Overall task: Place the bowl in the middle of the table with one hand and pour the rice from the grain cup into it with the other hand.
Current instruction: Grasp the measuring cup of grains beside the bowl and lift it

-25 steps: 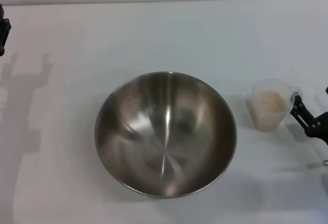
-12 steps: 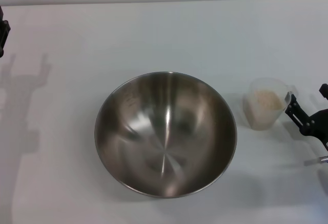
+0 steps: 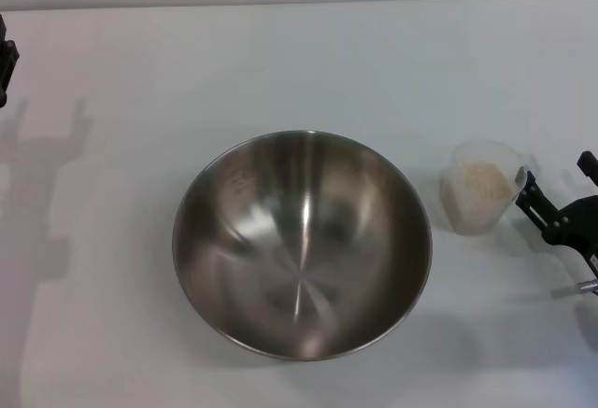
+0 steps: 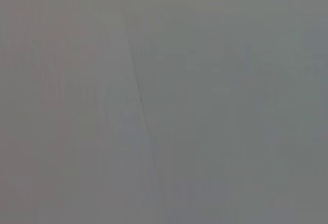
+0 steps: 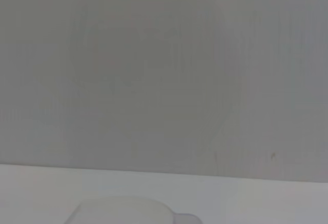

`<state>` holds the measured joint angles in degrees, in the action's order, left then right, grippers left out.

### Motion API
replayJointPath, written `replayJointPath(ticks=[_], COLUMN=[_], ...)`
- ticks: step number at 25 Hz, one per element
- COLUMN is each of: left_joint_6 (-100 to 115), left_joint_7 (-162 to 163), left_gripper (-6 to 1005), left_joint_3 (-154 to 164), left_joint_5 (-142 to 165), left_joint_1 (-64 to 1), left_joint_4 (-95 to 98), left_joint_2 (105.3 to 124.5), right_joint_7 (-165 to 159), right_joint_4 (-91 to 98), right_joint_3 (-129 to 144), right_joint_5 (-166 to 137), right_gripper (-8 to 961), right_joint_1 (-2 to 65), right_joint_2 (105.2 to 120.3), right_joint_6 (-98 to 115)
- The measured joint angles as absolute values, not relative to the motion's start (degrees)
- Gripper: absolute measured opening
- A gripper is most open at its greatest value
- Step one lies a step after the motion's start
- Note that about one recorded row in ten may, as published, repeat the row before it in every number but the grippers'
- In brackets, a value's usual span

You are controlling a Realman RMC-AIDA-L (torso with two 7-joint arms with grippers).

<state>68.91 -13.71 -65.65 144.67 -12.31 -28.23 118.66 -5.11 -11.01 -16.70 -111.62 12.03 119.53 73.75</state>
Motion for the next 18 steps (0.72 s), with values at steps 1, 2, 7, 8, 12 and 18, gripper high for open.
replayJointPath(ticks=[1,2,7,8,12,18], left_joint_6=[68.9,68.9,68.9,68.9,68.9,68.8], left_joint_7=[-13.7,-13.7,-13.7,-13.7,-13.7,-13.7], left_gripper=[815,815,815,815,815,815], left_joint_3=[-65.7,-65.7,-65.6,-65.6,-65.6,-65.6], left_joint_5=[144.7,144.7,144.7,144.7,144.7,144.6], left_joint_1=[-12.3,-12.3,-12.3,-12.3,-12.3,-12.3], left_joint_4=[-28.2,-28.2,-28.2,-28.2,-28.1,-28.1], left_joint_2=[118.65,118.65,118.65,118.65,118.65,118.65], right_joint_7=[-5.1,-5.1,-5.0,-5.0,-5.0,-4.9], right_joint_4=[-11.0,-11.0,-11.0,-11.0,-11.2,-11.4], right_joint_3=[-16.7,-16.7,-16.7,-16.7,-16.7,-17.1], right_joint_5=[-111.6,-111.6,-111.6,-111.6,-111.6,-111.6], right_gripper=[828,828,814,799,739,649], right_joint_1=[12.0,12.0,12.0,12.0,12.0,12.2], right_joint_2=[119.53,119.53,119.53,119.53,119.56,119.68], right_joint_6=[73.9,73.9,74.2,74.2,74.3,74.4])
